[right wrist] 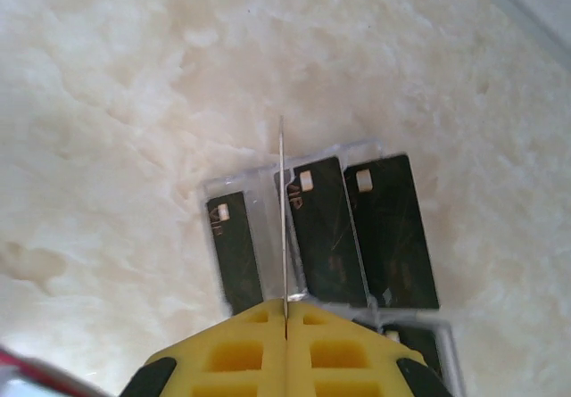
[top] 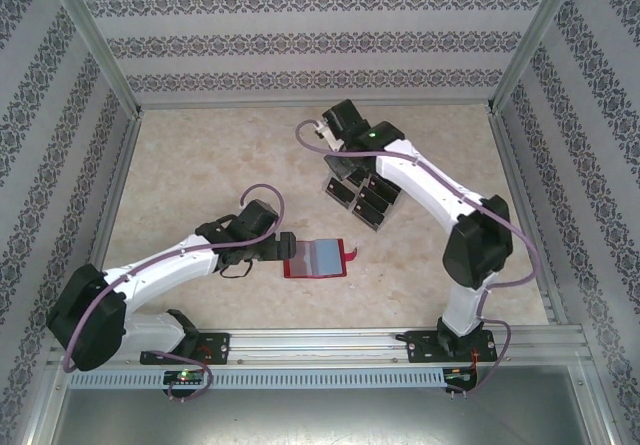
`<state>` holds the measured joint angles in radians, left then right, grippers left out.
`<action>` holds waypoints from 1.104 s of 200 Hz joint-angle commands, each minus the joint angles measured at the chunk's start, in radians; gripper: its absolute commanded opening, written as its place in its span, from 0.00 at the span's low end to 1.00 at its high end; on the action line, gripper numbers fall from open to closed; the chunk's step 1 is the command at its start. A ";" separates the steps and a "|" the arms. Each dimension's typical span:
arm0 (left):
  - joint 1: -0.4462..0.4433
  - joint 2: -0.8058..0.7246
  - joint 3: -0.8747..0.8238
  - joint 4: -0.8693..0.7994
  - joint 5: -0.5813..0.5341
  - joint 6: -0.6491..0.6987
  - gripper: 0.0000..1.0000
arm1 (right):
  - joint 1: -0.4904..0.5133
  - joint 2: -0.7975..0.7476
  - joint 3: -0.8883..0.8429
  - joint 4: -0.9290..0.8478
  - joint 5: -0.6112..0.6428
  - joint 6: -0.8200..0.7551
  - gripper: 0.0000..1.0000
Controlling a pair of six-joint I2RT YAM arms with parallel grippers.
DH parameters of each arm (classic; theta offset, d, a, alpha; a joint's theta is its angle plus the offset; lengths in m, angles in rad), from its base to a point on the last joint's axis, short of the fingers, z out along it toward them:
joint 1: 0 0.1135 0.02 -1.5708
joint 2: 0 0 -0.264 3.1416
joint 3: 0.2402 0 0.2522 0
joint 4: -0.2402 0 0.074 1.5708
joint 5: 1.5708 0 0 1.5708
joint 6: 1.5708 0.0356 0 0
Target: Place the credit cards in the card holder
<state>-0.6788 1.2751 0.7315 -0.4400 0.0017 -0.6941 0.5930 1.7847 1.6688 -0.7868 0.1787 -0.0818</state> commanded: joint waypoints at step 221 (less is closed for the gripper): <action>-0.136 0.262 0.059 -0.170 -0.171 0.057 1.00 | 0.108 -0.351 -1.074 0.999 -0.585 1.014 0.00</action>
<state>-0.8043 1.5307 0.8173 -0.5652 -0.1242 -0.5999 0.6857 1.4036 0.6010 0.1280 -0.3870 0.9157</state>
